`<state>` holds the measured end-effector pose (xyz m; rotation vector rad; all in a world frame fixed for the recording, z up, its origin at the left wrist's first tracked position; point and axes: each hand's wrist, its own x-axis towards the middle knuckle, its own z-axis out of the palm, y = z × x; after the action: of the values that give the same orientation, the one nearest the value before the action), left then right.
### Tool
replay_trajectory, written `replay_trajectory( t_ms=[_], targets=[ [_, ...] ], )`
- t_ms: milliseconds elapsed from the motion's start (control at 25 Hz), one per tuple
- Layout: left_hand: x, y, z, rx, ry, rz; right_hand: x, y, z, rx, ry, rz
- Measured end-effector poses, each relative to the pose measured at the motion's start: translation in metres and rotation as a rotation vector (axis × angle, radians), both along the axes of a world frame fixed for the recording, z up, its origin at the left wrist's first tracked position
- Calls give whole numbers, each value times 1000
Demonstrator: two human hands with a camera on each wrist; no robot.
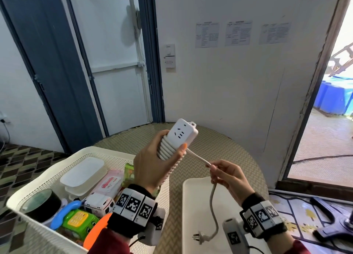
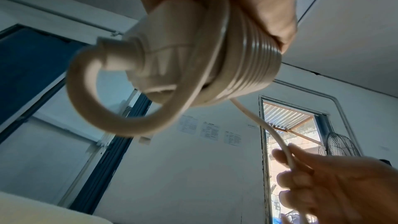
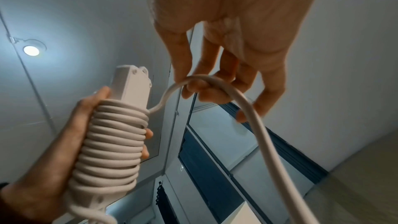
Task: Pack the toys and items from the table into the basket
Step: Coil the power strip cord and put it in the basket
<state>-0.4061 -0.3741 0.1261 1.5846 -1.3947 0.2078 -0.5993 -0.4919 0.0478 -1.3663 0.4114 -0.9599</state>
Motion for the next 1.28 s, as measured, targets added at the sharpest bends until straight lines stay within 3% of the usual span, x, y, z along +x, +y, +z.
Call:
replay_trajectory(
  t_ms=[80, 200, 440, 640, 720, 840, 1120, 1200, 1280],
  targets=[
    [3, 1, -1, -9, 42, 41, 0, 7, -3, 30, 5, 1],
    [8, -1, -5, 29, -39, 85, -2, 14, 5, -66, 52, -59],
    [13, -6, -17, 181, -327, 105, -5, 14, 58, -733, 257, -312],
    [-10, -7, -15, 233, -464, 42, 14, 11, 77, -1011, 375, -360],
    [-15, -7, -16, 194, -446, 14, 20, 6, 77, -907, 392, -410],
    [-17, -7, -17, 201, -454, 7, 19, 4, 78, -604, 311, -224],
    [-19, -8, -14, 291, -411, 18, 23, 7, 72, -643, 254, -290],
    [-12, -6, -16, 319, -416, 39, 11, 2, 69, -506, 248, -195],
    [-4, -5, -16, 331, -398, 52, -2, -6, 68, -295, 113, -75]
  ],
)
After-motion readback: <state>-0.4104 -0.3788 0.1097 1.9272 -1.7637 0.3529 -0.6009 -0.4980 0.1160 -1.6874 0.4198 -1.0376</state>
